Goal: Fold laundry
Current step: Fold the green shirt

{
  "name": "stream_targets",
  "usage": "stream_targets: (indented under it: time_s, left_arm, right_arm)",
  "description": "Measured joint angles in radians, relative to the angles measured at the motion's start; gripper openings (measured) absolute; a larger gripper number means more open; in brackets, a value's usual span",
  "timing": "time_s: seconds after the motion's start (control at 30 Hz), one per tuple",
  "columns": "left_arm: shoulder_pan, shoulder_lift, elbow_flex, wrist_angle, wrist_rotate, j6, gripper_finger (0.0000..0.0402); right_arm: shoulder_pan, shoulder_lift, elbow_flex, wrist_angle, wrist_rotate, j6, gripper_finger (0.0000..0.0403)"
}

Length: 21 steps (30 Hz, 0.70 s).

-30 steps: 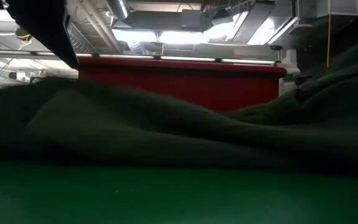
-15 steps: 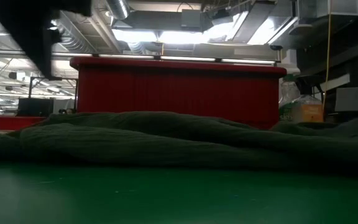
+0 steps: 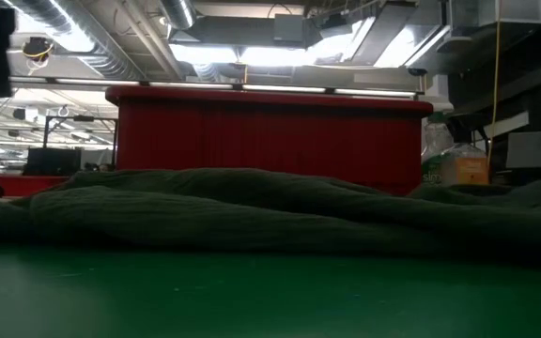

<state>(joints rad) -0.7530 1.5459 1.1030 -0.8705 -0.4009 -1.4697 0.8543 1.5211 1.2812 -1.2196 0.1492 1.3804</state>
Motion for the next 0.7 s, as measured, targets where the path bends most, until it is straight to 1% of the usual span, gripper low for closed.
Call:
stream_targets:
  time_s: [0.2, 0.3, 0.47, 0.7]
  left_arm:
    - [-0.014, 0.091, 0.000, 0.036, 0.001, -0.071, 0.0128]
    - [-0.013, 0.126, 0.000, 0.066, 0.003, -0.073, 0.0128]
    - [0.000, 0.170, 0.000, 0.095, 0.022, -0.074, 0.0128]
    - [0.014, 0.225, 0.000, 0.128, 0.029, -0.074, 0.0128]
  right_arm:
    - [-0.003, 0.000, 0.000, 0.045, 0.000, -0.001, 0.0170]
    - [-0.004, 0.000, 0.000, 0.044, 0.001, -0.001, 0.0170]
    - [-0.004, 0.000, 0.000, 0.044, 0.034, -0.001, 0.0170]
    - [-0.004, 0.000, 0.000, 0.044, 0.034, -0.001, 0.0170]
